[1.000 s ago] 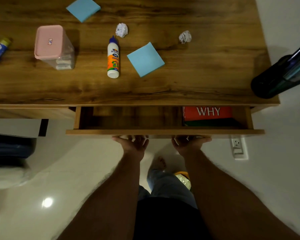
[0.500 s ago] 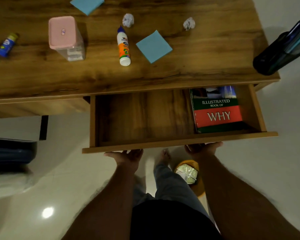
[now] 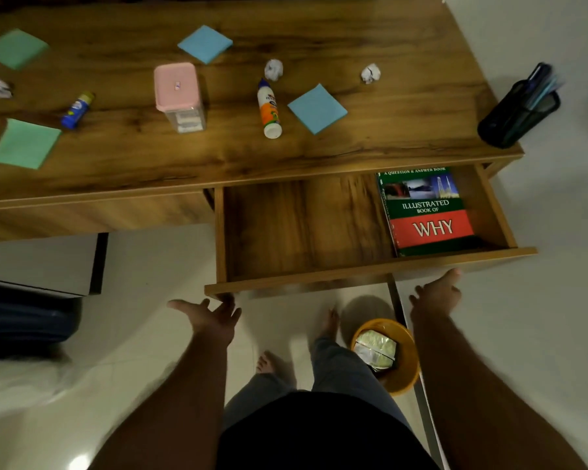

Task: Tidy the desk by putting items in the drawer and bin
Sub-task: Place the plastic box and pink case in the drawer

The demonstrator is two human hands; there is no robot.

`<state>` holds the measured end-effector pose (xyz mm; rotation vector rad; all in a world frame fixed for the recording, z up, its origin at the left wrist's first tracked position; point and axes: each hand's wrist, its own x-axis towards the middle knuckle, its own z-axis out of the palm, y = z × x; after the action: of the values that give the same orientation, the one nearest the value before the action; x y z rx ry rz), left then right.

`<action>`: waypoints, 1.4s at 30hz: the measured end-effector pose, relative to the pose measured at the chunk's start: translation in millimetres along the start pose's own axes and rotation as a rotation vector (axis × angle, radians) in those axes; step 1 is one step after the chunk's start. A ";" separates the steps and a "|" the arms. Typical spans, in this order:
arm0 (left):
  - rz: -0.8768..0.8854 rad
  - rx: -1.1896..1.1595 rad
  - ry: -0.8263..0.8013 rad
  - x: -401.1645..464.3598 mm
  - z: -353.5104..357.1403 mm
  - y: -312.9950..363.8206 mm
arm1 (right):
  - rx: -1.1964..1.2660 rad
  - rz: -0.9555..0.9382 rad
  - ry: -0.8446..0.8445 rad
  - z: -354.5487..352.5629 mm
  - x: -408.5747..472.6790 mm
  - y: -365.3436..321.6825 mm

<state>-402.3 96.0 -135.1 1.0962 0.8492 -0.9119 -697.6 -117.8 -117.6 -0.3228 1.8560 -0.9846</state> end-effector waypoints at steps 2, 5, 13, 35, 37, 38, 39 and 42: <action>0.068 0.153 0.007 -4.7 1.7 16.2 | -0.071 -0.259 0.132 2.2 -9.9 -20.2; 0.190 0.347 -0.053 -12.2 18.9 37.7 | -0.175 -0.630 0.112 11.1 -24.0 -52.4; 0.652 0.585 -0.138 -40.6 82.0 69.4 | -0.422 -0.954 -0.513 105.4 -101.0 -64.2; 0.794 0.635 -0.146 -22.5 220.8 212.5 | -0.679 -0.688 -1.048 321.7 -238.2 -62.2; 0.784 0.672 -0.173 -16.5 232.1 224.2 | -0.684 -0.634 -1.046 340.5 -249.6 -63.1; 0.778 0.707 -0.182 -13.2 237.4 230.2 | -0.687 -0.615 -1.044 350.1 -255.4 -63.5; 0.778 0.741 -0.188 -10.0 242.3 235.4 | -0.681 -0.592 -1.043 358.4 -260.9 -63.7; 0.768 0.837 -0.214 -3.0 251.7 245.3 | -0.658 -0.522 -1.030 374.7 -274.3 -62.5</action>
<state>-150.1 -98.0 14.3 1.8193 -0.2107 -0.6918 -256.3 -177.1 28.6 -1.4577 1.0612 -0.3234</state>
